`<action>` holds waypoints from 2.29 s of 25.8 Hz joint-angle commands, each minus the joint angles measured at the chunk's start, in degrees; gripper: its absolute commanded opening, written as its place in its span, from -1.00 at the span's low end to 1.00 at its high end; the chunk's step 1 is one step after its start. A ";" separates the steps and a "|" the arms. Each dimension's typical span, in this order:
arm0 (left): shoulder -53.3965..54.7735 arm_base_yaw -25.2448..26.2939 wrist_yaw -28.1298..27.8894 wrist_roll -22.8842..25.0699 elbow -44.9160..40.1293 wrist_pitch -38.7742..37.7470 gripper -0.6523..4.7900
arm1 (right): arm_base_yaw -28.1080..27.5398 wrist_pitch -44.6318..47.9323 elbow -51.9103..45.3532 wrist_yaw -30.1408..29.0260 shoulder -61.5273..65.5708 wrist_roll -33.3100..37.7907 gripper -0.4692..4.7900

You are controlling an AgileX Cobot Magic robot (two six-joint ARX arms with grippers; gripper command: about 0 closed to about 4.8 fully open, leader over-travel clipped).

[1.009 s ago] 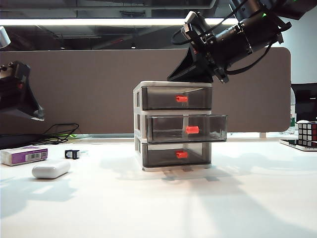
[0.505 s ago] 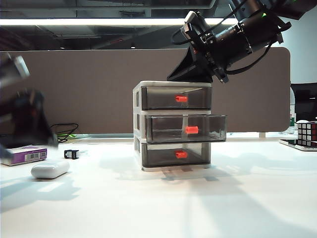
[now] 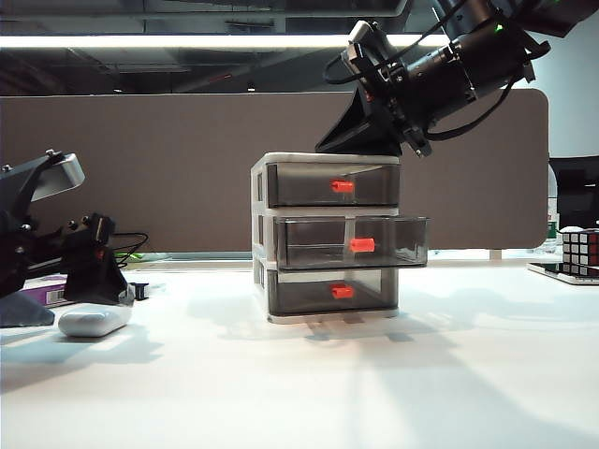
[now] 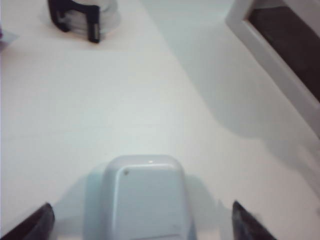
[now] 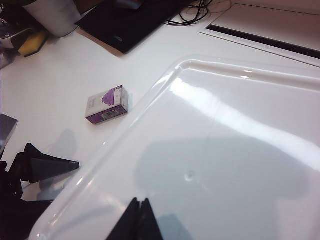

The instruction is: Open the second layer of the drawer on the table, pick up the earphone case on the table and put it in, and finally close the drawer.

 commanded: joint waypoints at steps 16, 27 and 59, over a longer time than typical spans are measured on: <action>7.69 -6.40 -11.54 2.73 3.54 0.66 0.80 | 0.26 -5.09 -1.01 0.17 1.09 0.85 -0.84; 7.72 -6.40 -11.28 4.85 3.54 0.52 0.11 | 0.26 -4.52 -1.01 0.24 1.09 0.85 -0.84; -19.12 -22.21 -10.45 8.22 3.58 -8.35 -0.58 | 0.26 -4.52 -1.01 0.35 1.09 1.11 -0.84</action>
